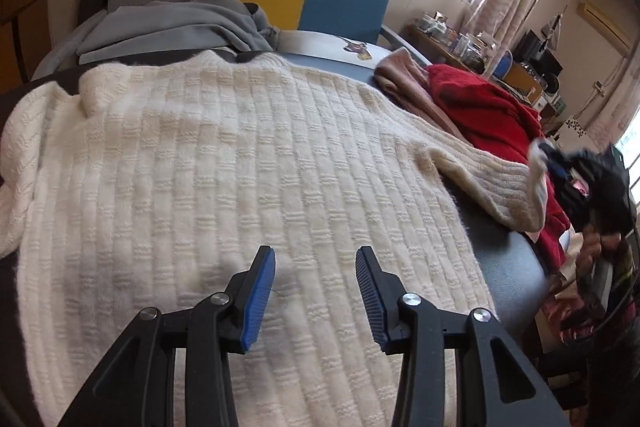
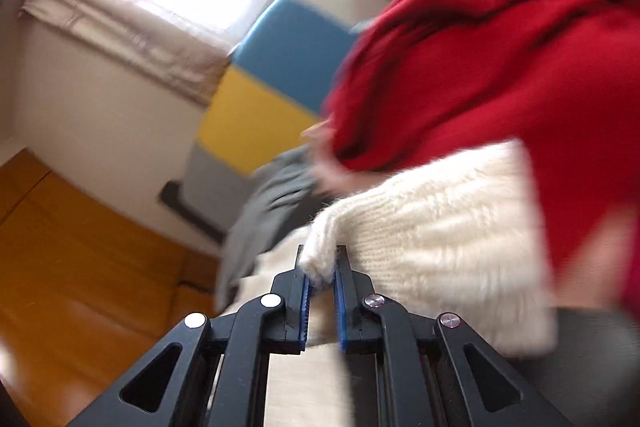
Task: Fold clothes
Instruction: 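Carry the cream sleeve with the right gripper and lay it across the sweater body, then grasp the other cream sleeve cuff with the left gripper and lift it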
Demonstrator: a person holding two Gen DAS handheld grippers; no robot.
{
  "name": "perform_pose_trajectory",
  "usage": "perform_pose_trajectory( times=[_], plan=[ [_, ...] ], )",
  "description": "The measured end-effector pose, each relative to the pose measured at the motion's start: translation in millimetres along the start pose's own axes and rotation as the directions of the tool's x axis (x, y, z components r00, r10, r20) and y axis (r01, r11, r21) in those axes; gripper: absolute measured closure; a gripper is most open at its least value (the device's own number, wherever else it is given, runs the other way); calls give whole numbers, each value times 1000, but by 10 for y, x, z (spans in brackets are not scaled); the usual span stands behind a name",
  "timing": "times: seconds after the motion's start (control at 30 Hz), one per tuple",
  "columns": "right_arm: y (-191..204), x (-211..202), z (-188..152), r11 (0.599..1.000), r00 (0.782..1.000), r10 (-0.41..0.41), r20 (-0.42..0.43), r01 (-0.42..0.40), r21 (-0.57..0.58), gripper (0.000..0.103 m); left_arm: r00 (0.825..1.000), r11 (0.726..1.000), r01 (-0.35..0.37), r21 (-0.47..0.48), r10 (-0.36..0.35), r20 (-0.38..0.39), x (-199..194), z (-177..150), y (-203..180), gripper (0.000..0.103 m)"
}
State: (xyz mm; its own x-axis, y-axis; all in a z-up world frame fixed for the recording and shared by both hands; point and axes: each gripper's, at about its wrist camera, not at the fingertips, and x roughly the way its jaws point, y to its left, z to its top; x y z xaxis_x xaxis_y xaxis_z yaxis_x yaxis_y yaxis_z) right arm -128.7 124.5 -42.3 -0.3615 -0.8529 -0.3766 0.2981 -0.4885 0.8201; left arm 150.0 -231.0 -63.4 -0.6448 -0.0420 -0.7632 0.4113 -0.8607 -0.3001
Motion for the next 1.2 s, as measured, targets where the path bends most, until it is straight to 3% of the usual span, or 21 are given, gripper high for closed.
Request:
perform_pose_trajectory(
  times=[0.1, 0.2, 0.33, 0.53, 0.67, 0.83, 0.87, 1.03, 1.13, 1.2],
  plan=[
    [429, 632, -101, 997, 993, 81, -83, -82, -13, 92, 1000, 998, -7, -70, 7, 5, -32, 5, 255, 60],
    [883, 1219, -362, 989, 973, 128, -192, -140, -50, 91, 1000, 991, 3, -136, -2, 7, -28, 0, 485, 60],
    [1274, 1709, -770, 970, 936, 149, -318, -201, -135, 79, 1000, 981, 19, -191, -18, 8, -9, 36, 723, 60],
    [988, 1401, -1016, 974, 953, 135, -273, -178, -137, 69, 998, 979, 53, -197, -56, -9, 167, 210, 863, 58],
    [764, 1270, -1260, 974, 954, 19, -298, -84, -208, 66, 993, 979, 108, -172, -114, -23, 394, 514, 777, 58],
    [583, 1281, -1715, 941, 948, -85, -307, -25, -337, 61, 986, 980, 131, -152, -145, -82, 764, 930, 655, 54],
    [595, 1233, -1770, 926, 960, -73, -270, -35, -375, 60, 984, 980, 136, -143, -150, -96, 841, 1011, 623, 53],
    [570, 1254, -1791, 916, 959, -63, -276, -54, -398, 54, 975, 989, 120, -86, -133, -178, 1217, 1302, 469, 53],
    [539, 1245, -1775, 918, 960, -39, -277, -74, -389, 54, 961, 991, 129, -44, -135, -242, 1396, 1305, 356, 53],
    [538, 1225, -1776, 917, 960, -31, -278, -84, -390, 52, 964, 994, 108, -12, -107, -243, 1435, 1285, 286, 53]
  ],
)
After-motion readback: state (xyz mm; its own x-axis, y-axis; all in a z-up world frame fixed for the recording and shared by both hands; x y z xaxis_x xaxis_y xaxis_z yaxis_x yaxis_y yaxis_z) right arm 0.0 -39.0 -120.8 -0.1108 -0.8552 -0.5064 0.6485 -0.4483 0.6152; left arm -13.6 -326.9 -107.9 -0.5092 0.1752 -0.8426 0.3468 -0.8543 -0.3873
